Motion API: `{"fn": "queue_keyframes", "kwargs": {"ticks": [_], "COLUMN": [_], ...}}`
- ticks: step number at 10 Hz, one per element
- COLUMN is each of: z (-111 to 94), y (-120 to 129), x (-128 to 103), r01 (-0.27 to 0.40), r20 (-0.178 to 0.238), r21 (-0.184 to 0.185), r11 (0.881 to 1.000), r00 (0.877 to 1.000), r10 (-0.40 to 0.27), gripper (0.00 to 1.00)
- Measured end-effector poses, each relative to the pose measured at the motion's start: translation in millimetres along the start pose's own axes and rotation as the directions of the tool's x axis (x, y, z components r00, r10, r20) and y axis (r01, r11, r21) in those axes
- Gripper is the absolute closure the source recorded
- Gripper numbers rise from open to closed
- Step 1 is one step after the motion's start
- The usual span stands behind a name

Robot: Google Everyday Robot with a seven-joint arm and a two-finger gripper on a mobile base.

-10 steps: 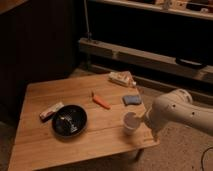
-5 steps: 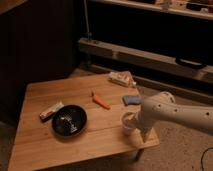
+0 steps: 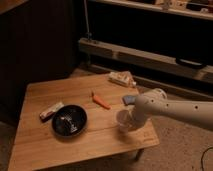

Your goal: Place the ceramic cup in the ceramic bowl

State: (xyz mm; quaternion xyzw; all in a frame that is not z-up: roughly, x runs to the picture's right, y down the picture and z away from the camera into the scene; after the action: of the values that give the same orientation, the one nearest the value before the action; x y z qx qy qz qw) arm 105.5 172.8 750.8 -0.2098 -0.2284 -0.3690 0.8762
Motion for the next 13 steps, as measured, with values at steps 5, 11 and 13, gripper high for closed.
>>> {"fn": "queue_keyframes", "kwargs": {"ticks": [5, 11, 13], "z": [-80, -72, -52], "y": [-141, -299, -335], "x": [-16, -78, -113], "r01": [0.221, 0.534, 0.623], "r20": [-0.099, -0.073, -0.042], "r21": [0.096, 0.233, 0.258], "r11": [0.971, 0.813, 0.738], "r00": [0.972, 0.843, 0.771], "r10": [-0.211, -0.532, -0.636], "gripper": [1.00, 1.00, 1.00]}}
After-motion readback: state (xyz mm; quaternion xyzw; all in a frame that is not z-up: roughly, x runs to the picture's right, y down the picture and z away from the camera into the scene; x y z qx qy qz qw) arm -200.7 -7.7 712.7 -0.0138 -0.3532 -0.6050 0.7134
